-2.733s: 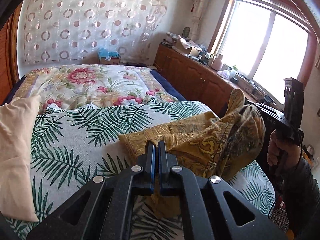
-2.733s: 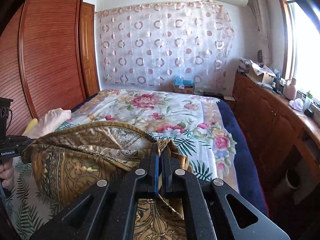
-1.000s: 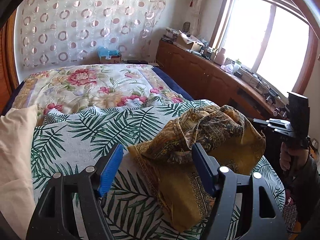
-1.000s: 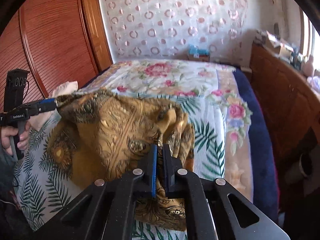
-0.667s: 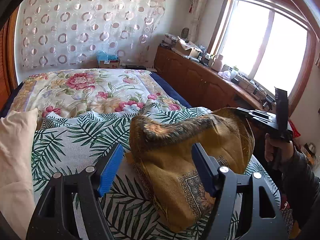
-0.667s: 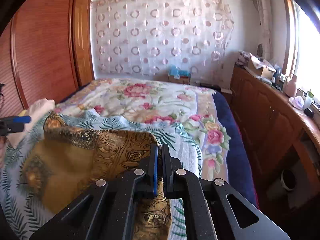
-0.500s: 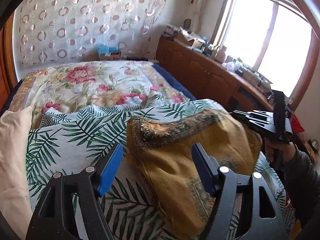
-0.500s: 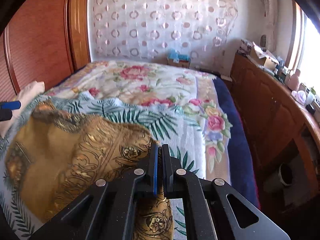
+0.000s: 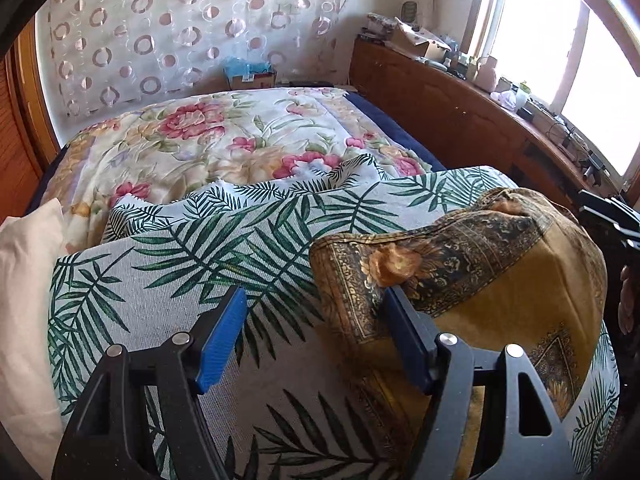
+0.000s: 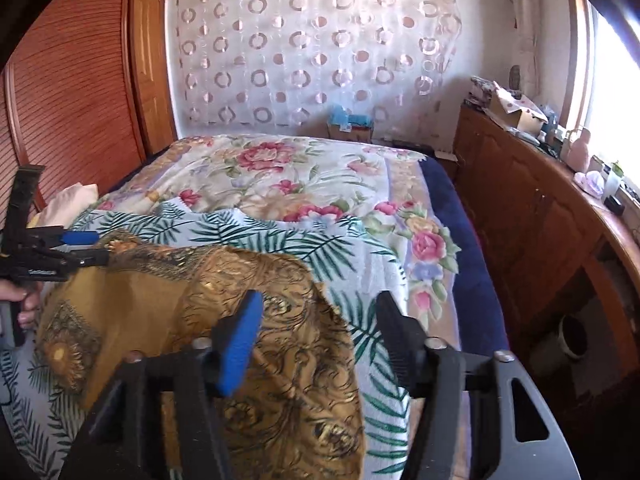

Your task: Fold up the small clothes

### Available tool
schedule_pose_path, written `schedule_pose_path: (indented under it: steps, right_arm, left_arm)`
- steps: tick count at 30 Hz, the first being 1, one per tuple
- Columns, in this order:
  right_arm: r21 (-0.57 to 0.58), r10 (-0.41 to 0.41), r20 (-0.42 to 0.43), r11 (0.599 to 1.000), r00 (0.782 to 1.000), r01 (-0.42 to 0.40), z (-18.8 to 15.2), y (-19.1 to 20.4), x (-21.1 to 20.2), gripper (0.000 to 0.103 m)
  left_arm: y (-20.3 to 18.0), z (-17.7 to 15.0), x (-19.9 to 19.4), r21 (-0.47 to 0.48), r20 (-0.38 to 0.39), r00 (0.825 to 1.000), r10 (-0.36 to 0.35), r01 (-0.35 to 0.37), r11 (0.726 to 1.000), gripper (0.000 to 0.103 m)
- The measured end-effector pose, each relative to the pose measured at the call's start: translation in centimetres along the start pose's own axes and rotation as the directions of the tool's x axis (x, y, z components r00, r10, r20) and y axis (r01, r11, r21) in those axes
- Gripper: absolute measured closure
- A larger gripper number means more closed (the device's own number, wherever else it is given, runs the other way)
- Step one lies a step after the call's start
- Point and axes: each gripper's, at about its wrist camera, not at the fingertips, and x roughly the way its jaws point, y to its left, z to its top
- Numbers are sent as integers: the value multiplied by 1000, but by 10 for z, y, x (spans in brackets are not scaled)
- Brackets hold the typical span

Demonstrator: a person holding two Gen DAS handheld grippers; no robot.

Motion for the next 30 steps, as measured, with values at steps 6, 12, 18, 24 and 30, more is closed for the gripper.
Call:
schedule_pose_path:
  steps: [6,12,18,24,30]
  right_arm:
    - [17,26,-92,1000,995,-24,-16,-16,27,30]
    - [101,103,-135,991,986,-89,-10,-38,52,30]
    - [127,141,-132,984,981,-124,-8,-46,64,30]
    - [124,170,-129,980,977,-154,-12,-45,65,40]
    - [130,228,-114,968,967,-213,-16,-43,66,67]
  left_arm:
    - [1,2,-8,-20,13,1000,-18,18,1000,31]
    - [0,-5,-33,-42,47,995,-85,87,995,31]
    - [-9,-15,-32,-30,40,992,-121,123,992,31]
    - [-8,-23,-22,-60,-4,991,-132,131,990,33]
    - [-11,-25,-17,-82,-22,976,-215,212,974,55]
